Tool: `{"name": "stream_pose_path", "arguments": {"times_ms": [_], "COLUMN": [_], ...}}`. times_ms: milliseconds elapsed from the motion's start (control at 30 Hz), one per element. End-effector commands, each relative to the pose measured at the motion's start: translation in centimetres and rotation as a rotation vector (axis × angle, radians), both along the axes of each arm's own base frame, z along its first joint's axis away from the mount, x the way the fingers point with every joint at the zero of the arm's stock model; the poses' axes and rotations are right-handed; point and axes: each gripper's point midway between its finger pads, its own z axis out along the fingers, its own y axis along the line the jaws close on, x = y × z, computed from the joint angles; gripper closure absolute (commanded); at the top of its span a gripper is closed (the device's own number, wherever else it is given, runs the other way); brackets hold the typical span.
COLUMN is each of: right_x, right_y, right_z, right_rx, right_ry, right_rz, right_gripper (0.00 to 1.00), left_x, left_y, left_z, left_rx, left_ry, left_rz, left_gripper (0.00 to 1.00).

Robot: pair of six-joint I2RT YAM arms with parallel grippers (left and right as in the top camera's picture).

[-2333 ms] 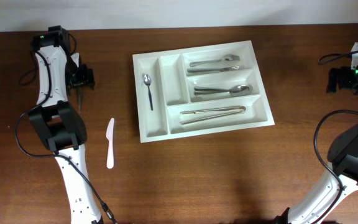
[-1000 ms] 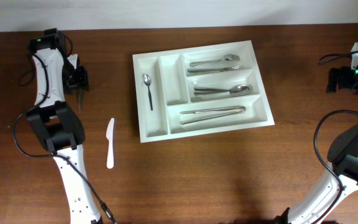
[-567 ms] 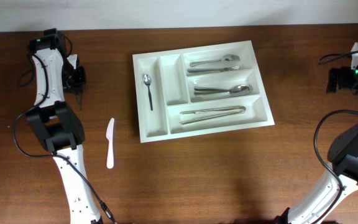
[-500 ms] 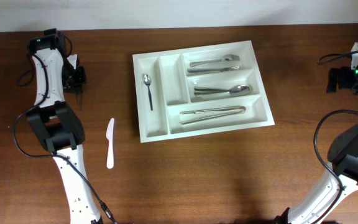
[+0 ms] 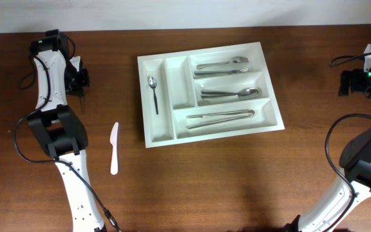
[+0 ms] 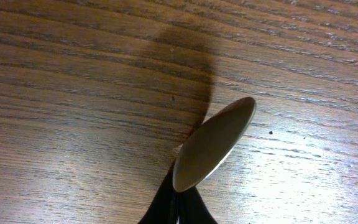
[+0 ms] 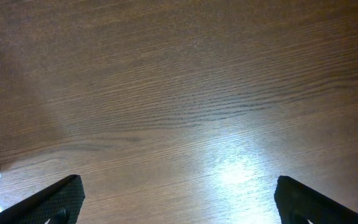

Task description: Pack container

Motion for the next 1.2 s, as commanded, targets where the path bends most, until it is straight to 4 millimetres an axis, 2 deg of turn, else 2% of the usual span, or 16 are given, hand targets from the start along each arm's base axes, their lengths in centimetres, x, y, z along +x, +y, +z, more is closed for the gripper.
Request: {"name": "stream_pose_path", "arguments": {"times_ms": [0,133,333,433,533,667,767,967,1067,1167], "right_x": [-0.1,-0.1,-0.1,-0.1,-0.1,-0.1,-0.1,-0.1,-0.1,-0.2], "right_y": [-0.1,-0.1,-0.1,-0.1,-0.1,-0.1,-0.1,-0.1,-0.1,-0.1], "right_z": [-0.4,-0.4,-0.4,-0.4,-0.4,-0.4,-0.4,-0.4,-0.4,-0.4], "right_rx": [0.012,0.012,0.012,0.012,0.012,0.012,0.012,0.012,0.012,0.012], "right_ry": [0.005,0.005,0.005,0.005,0.005,0.005,0.005,0.005,0.005,0.006], "right_rz": [-0.015,-0.015,-0.015,-0.015,-0.015,-0.015,-0.015,-0.015,-0.015,-0.015], "right_gripper": [0.01,0.01,0.01,0.01,0.01,0.01,0.01,0.01,0.01,0.01], "left_x": [-0.5,-0.1,1.1,2.0,3.2,3.0,2.8,1.8,1.2,0.8], "left_y": [-0.3,-0.9,-3.1,-5.1,-8.3,-11.9,-15.6,-22.2,-24.9,-26.5], "left_z": [-1.9,-0.3,4.7,8.1,11.5,14.3,15.0,15.2,15.2,15.1], "left_rx": [-0.028,-0.048,-0.048,-0.048,-0.111,-0.14,-0.213,-0.308,-0.31,-0.294], "left_ry": [0.036,0.012,-0.077,-0.161,-0.267,-0.308,-0.313,-0.283,-0.275,-0.271], "left_rz": [-0.001,-0.007,-0.049,-0.082,-0.08,-0.101,-0.114,-0.148,-0.194,-0.228], "left_gripper": [0.98,0.98,0.98,0.98,0.98,0.95,0.93,0.93,0.93,0.93]}}
